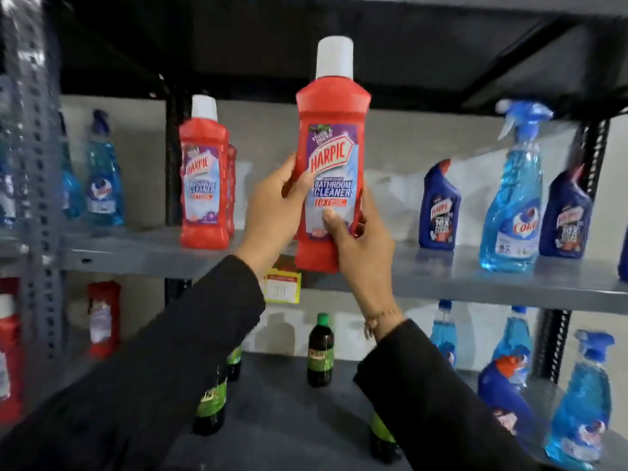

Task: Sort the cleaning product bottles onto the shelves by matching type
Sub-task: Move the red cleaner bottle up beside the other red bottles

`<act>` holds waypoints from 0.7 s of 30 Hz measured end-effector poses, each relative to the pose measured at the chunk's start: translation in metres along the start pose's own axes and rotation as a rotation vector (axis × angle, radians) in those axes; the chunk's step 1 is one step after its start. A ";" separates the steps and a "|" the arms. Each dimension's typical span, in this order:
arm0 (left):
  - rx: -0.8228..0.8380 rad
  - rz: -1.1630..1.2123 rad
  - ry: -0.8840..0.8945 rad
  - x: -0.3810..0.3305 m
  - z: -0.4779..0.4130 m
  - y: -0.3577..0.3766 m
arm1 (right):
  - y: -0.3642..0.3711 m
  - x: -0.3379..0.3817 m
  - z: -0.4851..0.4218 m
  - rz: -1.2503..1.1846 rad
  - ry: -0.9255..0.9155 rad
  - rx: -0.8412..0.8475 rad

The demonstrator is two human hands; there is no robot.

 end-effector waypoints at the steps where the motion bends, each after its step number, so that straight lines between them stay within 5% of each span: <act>1: 0.032 0.016 -0.019 0.006 -0.013 0.003 | 0.003 -0.003 -0.013 0.019 0.020 0.006; 10: 0.180 0.023 -0.208 0.062 -0.054 0.029 | 0.030 -0.075 -0.053 0.012 0.325 0.036; 21: 0.108 0.012 -0.302 0.094 -0.064 0.038 | 0.037 -0.091 -0.065 0.057 0.390 0.117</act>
Point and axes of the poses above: each hand's wrist, its own z-axis away from the middle knuckle, its own y-axis out of the palm, x = y × z, the point moved 8 cm from there along -z, towards the middle knuckle, and after that the axes turned 13 degrees about -z, right-handed, at the moved point
